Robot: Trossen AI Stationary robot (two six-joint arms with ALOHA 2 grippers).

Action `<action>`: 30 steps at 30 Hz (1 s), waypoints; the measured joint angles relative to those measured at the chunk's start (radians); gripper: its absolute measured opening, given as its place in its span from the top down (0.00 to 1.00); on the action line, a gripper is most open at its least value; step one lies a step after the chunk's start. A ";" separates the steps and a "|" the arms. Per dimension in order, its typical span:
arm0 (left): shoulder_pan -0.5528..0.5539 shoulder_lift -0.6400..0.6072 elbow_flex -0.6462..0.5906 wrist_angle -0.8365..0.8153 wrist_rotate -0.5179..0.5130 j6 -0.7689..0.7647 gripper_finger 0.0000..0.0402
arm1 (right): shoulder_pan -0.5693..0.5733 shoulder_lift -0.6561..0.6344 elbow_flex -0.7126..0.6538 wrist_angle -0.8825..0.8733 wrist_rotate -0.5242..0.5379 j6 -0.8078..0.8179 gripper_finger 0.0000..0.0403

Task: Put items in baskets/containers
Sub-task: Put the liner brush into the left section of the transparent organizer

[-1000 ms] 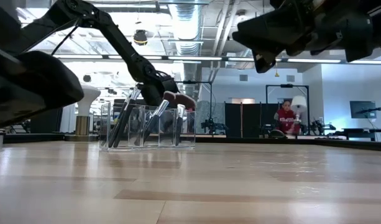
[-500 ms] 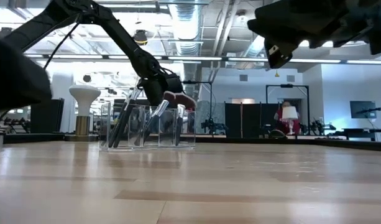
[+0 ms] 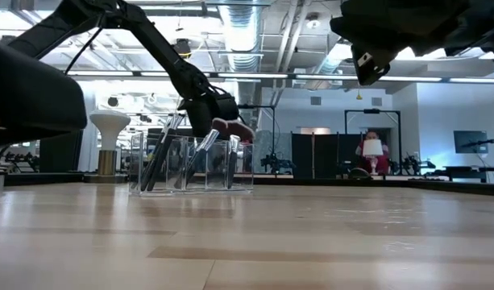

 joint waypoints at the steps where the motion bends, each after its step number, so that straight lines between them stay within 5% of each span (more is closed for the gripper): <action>1: -0.002 0.000 -0.004 0.004 -0.002 0.010 0.65 | -0.002 0.000 0.000 0.000 0.000 0.000 0.81; 8: -0.004 0.000 -0.014 0.005 -0.031 0.006 0.68 | -0.028 0.000 0.000 0.000 0.005 -0.009 0.81; 18: -0.028 -0.002 -0.014 -0.015 -0.052 -0.025 0.97 | -0.085 0.000 0.000 -0.001 -0.004 -0.060 0.81; 30: -0.035 -0.055 -0.022 -0.040 -0.088 -0.108 0.98 | -0.142 0.000 0.000 -0.059 -0.005 -0.060 0.81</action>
